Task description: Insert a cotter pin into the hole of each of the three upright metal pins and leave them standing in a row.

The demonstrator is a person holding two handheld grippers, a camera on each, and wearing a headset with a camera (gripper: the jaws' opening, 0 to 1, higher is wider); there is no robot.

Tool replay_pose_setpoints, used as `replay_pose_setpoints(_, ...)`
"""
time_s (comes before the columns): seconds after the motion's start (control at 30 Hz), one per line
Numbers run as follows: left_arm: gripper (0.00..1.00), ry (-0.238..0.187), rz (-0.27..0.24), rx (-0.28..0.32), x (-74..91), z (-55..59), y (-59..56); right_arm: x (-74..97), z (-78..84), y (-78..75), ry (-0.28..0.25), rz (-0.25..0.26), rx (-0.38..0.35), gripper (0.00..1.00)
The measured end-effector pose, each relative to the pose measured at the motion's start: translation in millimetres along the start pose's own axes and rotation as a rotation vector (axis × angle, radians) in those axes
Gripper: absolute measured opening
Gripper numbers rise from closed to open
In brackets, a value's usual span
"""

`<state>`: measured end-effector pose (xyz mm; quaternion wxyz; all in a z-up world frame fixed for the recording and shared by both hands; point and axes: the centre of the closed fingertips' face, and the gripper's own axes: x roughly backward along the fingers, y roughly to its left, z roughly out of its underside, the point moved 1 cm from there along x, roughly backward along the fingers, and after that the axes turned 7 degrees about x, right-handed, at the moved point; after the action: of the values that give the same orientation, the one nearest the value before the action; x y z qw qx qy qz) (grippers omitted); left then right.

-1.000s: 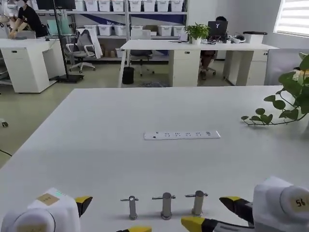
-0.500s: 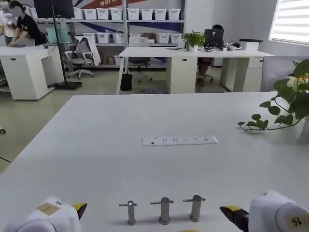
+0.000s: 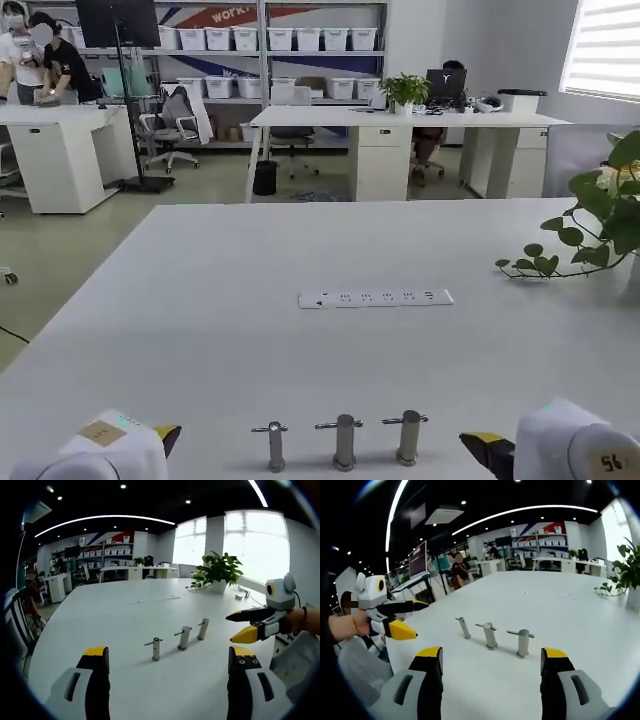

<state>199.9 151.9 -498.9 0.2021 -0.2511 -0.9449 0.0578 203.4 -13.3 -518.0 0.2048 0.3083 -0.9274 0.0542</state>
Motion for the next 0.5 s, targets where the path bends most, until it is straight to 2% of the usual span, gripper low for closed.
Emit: replay_pose_setpoints(0.5, 0.97, 0.015, -0.015, -0.001, 4.9, 3.2, 2.1, 5.2, 1.9, 0.8, -0.005, 0.012, -0.022, 0.75)
